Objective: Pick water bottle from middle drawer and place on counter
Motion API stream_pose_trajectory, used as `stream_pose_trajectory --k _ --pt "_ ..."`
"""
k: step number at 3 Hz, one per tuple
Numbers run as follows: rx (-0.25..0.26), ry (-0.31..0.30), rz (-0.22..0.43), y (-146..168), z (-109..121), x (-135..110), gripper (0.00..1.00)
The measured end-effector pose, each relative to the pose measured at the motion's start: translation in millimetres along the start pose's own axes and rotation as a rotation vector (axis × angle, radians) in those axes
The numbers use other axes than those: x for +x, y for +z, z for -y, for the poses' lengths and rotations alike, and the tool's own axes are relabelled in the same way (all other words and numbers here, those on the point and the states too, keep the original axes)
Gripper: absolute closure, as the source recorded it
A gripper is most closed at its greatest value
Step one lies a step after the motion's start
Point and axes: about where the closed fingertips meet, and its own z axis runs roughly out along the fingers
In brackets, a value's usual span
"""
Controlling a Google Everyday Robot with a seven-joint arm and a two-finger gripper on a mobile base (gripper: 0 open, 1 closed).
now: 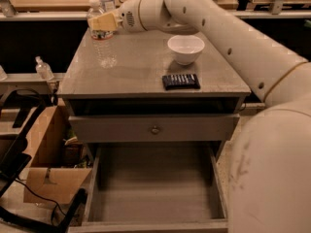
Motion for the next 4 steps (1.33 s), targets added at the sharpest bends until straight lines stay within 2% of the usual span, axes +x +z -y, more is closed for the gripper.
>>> stream_pose_trajectory --k 1,2,3,4 --pt "-0.043 -0.005 -0.005 21.2 21.5 36.4 1.0" --pt "-0.043 -0.005 -0.005 19.9 21.0 31.4 1.0" --pt "-0.043 -0.005 -0.005 19.8 20.9 30.6 0.87" --pt "-0.043 -0.005 -0.005 19.8 20.9 30.6 0.64"
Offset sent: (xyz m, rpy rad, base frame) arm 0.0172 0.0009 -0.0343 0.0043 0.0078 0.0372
